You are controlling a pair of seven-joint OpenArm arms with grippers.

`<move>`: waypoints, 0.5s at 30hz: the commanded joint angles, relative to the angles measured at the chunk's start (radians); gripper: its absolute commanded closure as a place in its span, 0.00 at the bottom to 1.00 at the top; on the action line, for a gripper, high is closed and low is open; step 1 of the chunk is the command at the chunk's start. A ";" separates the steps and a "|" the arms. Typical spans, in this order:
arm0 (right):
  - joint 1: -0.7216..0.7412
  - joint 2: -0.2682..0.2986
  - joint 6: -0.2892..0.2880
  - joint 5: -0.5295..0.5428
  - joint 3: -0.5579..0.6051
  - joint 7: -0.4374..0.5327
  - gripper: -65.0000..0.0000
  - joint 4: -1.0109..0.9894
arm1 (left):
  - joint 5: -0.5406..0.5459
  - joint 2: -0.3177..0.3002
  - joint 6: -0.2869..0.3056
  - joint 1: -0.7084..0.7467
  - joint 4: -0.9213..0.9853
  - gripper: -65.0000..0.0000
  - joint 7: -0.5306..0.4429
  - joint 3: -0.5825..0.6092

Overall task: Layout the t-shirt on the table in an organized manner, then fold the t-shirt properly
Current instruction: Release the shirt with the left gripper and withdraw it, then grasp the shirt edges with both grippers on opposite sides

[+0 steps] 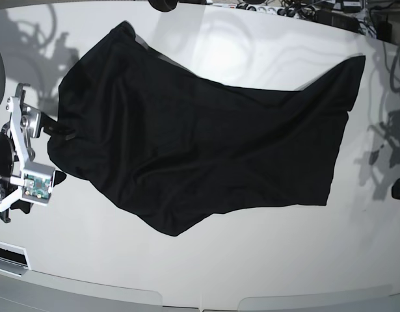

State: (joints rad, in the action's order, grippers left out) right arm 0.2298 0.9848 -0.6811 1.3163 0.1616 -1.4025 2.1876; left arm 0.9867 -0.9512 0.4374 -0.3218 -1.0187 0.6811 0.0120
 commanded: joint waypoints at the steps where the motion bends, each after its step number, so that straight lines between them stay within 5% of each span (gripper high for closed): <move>1: 0.017 0.010 0.003 0.010 -0.013 0.014 0.37 -0.003 | 0.017 -0.007 0.020 -0.043 0.029 0.36 -0.019 -0.011; 15: 0.014 -0.040 0.016 0.011 -0.013 0.012 0.37 -0.026 | -0.224 0.291 0.034 -0.097 0.323 0.36 -0.211 -0.011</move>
State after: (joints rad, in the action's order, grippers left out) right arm 0.2276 0.9276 -0.6662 1.3170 0.1616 -1.4033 2.1567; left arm 0.7498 -0.6334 0.4679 -0.3897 -0.6804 0.4953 0.0109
